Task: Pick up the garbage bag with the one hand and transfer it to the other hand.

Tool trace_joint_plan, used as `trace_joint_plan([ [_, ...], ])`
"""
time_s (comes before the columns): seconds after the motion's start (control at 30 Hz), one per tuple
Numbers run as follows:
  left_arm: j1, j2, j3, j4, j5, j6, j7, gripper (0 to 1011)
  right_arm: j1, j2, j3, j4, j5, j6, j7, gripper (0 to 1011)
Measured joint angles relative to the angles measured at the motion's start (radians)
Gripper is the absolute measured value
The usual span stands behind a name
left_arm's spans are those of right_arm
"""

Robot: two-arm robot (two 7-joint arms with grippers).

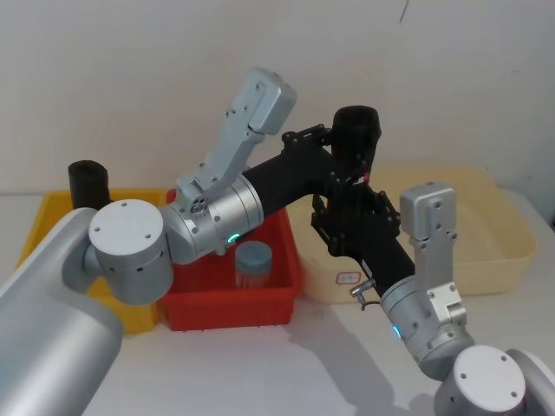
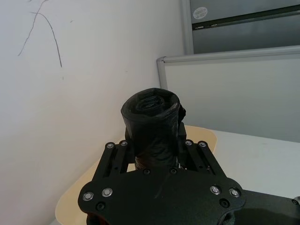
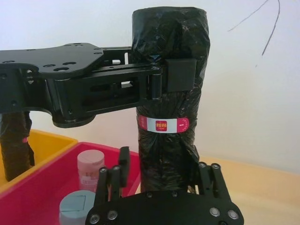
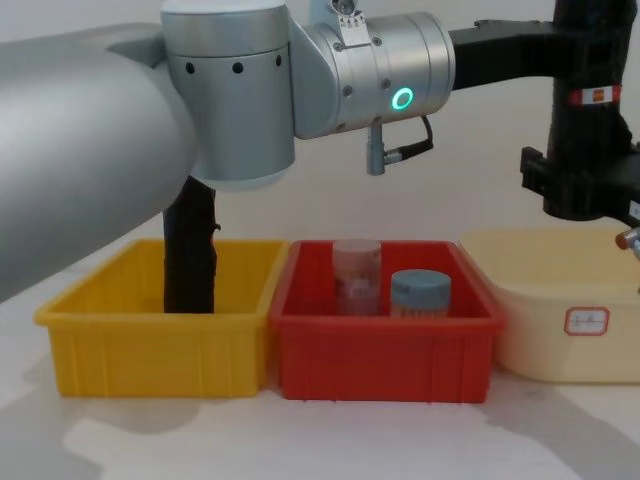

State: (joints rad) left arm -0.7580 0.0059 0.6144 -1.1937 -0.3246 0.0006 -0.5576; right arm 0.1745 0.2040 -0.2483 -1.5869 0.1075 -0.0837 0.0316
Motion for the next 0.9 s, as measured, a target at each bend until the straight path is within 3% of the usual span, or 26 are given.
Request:
trace_joint_plan([
  [0.13,0.000,0.000,0.000,0.000,0.000,0.000,0.000,452,0.001,-0.001,0.000,0.001,0.000,0.001,0.000,663],
  [0.27,0.000,0.000,0.000,0.000,0.000,0.000,0.000,452,0.002,-0.001,0.000,0.001,0.000,0.001,0.001,509],
  [0.53,0.000,0.000,0.000,0.000,0.000,0.000,0.000,498,0.002,-0.002,0.000,0.002,0.000,0.002,0.002,507],
  [0.77,0.000,0.000,0.000,0.000,0.000,0.000,0.000,727,0.003,-0.003,0.000,0.003,0.000,0.002,0.002,506],
  [0.9,0.000,0.000,0.000,0.000,0.000,0.000,0.000,782,0.003,-0.003,0.000,0.003,0.000,0.002,0.002,506],
])
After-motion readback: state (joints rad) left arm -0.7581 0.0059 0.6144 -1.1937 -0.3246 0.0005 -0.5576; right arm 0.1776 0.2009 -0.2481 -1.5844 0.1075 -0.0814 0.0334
